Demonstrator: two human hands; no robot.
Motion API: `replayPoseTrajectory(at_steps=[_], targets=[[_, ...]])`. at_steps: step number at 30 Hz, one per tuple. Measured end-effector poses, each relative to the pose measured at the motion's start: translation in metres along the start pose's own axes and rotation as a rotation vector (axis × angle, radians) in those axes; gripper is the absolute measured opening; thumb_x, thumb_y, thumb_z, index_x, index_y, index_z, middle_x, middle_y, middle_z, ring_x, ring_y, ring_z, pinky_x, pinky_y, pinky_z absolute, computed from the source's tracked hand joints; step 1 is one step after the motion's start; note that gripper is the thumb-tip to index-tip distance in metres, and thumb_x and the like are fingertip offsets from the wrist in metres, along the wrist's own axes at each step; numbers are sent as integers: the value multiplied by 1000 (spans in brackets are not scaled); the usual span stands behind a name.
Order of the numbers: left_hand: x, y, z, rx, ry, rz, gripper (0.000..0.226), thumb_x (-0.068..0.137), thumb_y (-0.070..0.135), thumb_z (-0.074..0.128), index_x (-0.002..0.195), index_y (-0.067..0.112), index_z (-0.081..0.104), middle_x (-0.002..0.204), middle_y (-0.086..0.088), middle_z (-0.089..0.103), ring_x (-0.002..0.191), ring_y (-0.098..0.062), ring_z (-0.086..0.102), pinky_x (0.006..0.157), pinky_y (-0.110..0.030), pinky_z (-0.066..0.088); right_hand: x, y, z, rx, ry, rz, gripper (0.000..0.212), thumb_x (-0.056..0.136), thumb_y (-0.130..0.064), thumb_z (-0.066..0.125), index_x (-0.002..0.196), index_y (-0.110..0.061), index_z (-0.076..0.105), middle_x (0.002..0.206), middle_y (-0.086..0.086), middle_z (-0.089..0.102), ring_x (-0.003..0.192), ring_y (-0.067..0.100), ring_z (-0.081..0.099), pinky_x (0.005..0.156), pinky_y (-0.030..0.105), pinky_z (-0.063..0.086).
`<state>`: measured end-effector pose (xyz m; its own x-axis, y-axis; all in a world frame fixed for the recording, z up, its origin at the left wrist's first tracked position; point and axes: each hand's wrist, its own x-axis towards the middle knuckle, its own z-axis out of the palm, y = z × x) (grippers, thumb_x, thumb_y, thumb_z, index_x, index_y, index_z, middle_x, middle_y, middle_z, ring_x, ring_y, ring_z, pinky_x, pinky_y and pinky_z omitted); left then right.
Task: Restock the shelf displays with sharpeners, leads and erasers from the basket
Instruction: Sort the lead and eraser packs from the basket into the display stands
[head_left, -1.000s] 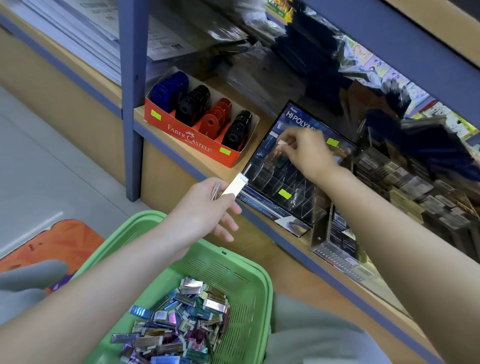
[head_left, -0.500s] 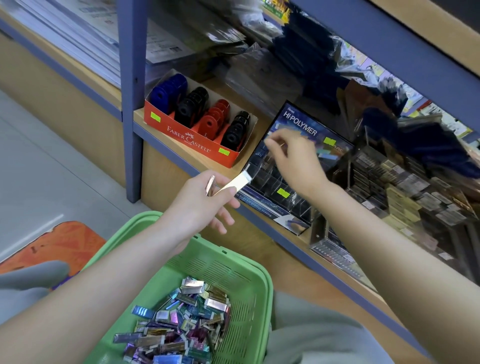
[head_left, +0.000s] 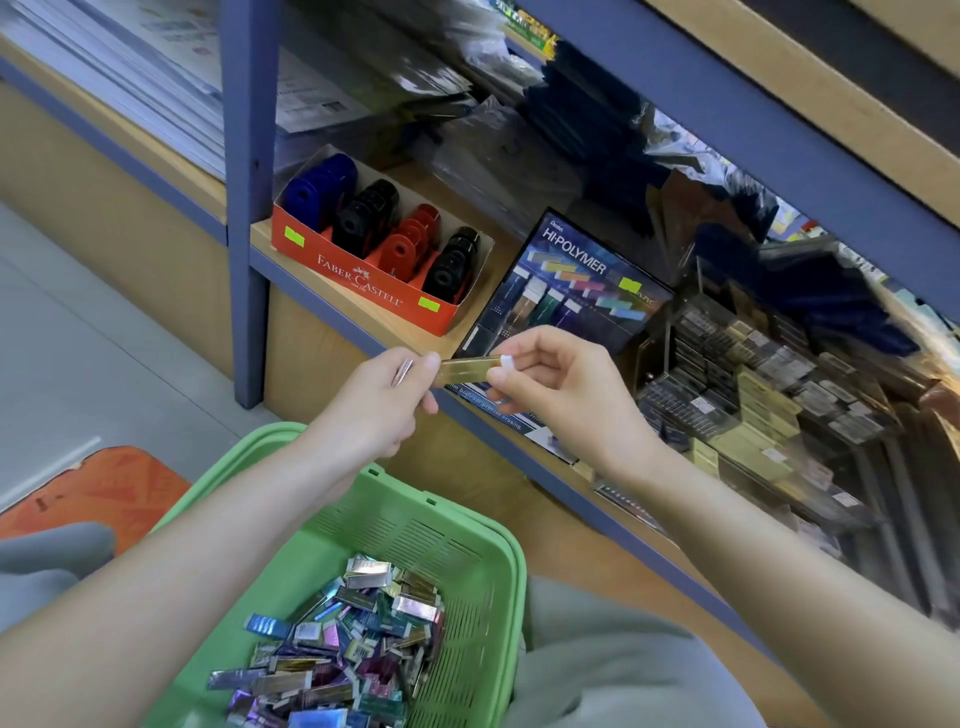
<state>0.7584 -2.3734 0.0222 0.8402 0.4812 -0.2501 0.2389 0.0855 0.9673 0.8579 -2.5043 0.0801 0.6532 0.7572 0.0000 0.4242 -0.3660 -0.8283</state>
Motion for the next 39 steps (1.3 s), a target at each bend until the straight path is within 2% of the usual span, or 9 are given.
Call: replayPoseTrajectory(at_steps=[4,8,11,13,17,21,27,34,39], targets=[[2,2,4,7,-5,0,20,98,37,44,105,18,46,72,7,49,45,-2,33,49,-17,30,4,-3,-12,28,115,-10,6,89,-9,64,92,-11,67,82,5,70,75,14,69,70,22,56],[8,5,4,-93,33,-91,23,94,8,46,116,6,38,70,-3,38,48,-10,29,37,-18,25,33,6,-34,-98,388,-59,5,92,-14,61,94,-12,65,84,0,68,77,11,67,72,24,57],[3,3,2,18,2,21,10,100,22,43,108,16,46,80,1,55,54,-9,42,46,-19,36,57,19,-43,-223,474,-46,3,93,-15,60,94,-13,63,82,-2,66,80,17,67,79,35,58],[-1,4,0,48,-18,100,13,99,33,46,103,23,53,87,5,63,52,-5,46,44,-13,37,68,26,-43,-295,443,-28,3,93,-13,60,92,-15,61,79,-1,64,83,23,67,82,40,56],[-1,5,-3,47,-37,132,11,96,28,52,102,25,60,83,6,64,42,1,39,40,-10,30,83,33,-39,-385,353,-9,1,92,-14,61,92,-15,61,85,5,63,87,25,65,84,40,55],[0,6,-1,45,-28,118,12,96,26,52,99,27,64,70,14,50,54,1,42,51,-17,31,94,28,-40,-558,305,-59,7,92,-13,60,99,-12,63,83,0,59,81,19,62,86,36,53],[1,4,1,36,21,81,10,96,19,51,103,24,56,88,7,56,65,-7,50,66,-24,45,102,22,-48,-614,207,-21,4,91,-10,61,95,-11,62,72,-6,55,70,11,59,86,36,54],[5,2,-1,1,57,85,6,94,18,56,99,21,57,84,6,57,55,-2,49,53,-15,40,102,34,-41,-701,182,-78,3,90,-11,63,91,-14,63,77,-5,58,71,7,54,77,24,46],[4,3,-2,-19,54,99,7,93,17,57,98,21,62,79,6,55,58,-5,49,49,-11,42,100,52,-32,-857,193,-142,13,88,-13,65,101,-12,63,97,5,63,85,19,59,79,41,53]])
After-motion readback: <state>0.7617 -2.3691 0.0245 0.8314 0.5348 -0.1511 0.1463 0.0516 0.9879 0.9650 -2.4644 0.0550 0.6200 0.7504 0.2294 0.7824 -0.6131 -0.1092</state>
